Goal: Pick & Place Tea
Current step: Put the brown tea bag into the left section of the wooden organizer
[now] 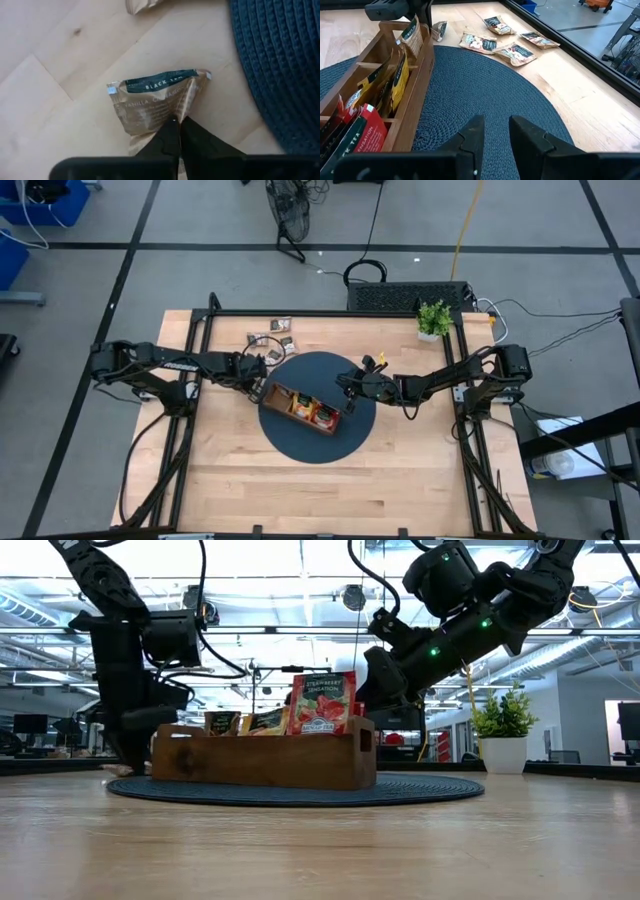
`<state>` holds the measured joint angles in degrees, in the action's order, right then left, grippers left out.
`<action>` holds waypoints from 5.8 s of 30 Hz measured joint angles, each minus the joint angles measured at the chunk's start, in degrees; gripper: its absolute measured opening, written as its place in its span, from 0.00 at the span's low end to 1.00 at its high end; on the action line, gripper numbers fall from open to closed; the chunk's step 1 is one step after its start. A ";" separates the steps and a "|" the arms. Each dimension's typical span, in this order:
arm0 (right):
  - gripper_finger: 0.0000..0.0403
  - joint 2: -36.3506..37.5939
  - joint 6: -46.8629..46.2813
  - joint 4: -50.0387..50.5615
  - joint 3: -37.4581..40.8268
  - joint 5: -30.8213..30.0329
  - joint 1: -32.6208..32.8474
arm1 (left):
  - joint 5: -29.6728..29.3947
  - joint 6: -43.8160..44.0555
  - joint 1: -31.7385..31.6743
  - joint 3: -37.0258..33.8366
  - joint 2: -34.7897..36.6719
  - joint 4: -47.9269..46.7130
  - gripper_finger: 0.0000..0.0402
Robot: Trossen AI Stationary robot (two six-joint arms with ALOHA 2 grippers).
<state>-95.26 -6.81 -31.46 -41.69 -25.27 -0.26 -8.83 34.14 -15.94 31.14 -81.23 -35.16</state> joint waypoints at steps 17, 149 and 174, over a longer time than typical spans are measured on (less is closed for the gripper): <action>0.19 0.00 2.78 -4.30 0.02 0.00 -0.02 | -4.66 -23.39 14.59 11.36 20.46 1.90 0.01; 0.00 -9.01 33.03 11.06 -30.12 10.57 13.05 | 35.76 -38.10 16.85 2.51 19.45 40.01 0.15; 0.00 -9.01 28.48 14.30 -30.08 7.26 13.01 | 33.43 -36.63 16.83 2.60 19.43 40.00 0.72</action>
<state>-104.27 21.67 -17.16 -71.77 -18.01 12.75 24.60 -2.49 0.89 33.74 -61.80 4.84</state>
